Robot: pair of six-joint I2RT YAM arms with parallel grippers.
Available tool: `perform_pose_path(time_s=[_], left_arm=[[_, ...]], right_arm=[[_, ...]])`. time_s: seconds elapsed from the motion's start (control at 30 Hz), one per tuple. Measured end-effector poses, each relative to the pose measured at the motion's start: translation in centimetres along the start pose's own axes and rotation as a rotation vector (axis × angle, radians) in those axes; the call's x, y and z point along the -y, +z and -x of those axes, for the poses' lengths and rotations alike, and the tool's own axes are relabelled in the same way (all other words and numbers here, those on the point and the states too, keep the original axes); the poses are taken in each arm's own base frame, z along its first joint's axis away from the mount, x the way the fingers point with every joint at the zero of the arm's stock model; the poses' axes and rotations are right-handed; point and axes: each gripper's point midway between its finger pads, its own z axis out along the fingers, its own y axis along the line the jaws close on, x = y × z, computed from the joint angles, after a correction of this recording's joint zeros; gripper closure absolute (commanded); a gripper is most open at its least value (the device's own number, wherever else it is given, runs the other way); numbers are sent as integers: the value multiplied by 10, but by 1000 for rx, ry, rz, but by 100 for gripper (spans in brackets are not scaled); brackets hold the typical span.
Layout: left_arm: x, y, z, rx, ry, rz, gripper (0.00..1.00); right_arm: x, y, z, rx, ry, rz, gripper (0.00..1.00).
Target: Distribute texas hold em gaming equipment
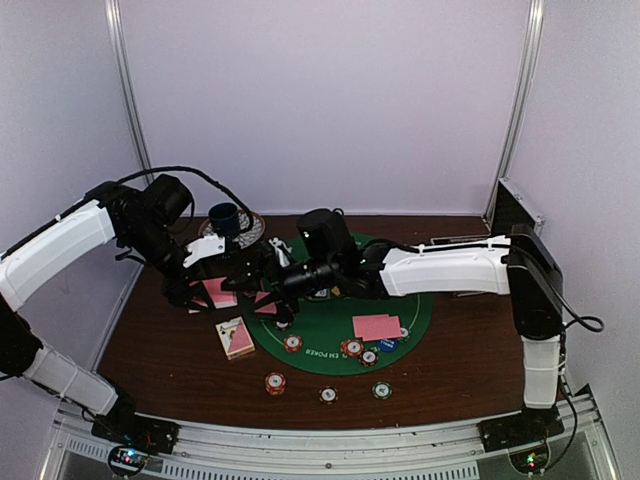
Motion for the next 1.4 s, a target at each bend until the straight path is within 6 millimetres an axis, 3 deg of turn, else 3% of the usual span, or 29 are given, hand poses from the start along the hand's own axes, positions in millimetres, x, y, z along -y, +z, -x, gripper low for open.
perform_pose_path(time_s=[0.3, 0.57, 0.73, 0.9, 1.2, 1.4], left_arm=[[0, 0, 0, 1, -4, 0, 100], [-1, -1, 0, 3, -13, 2, 100], [-2, -2, 2, 9, -10, 4, 100], [-2, -3, 3, 13, -9, 5, 100], [-1, -4, 4, 21, -8, 0, 100], [0, -4, 6, 26, -8, -4, 100]], right_arm=[[-12, 16, 6, -12, 8, 68, 5], [-2, 27, 8, -19, 49, 83, 9], [-4, 25, 13, -2, 62, 121, 10], [9, 24, 12, 6, 99, 119, 11], [-1, 26, 18, 17, 108, 166, 12], [8, 39, 25, 14, 131, 172, 15]])
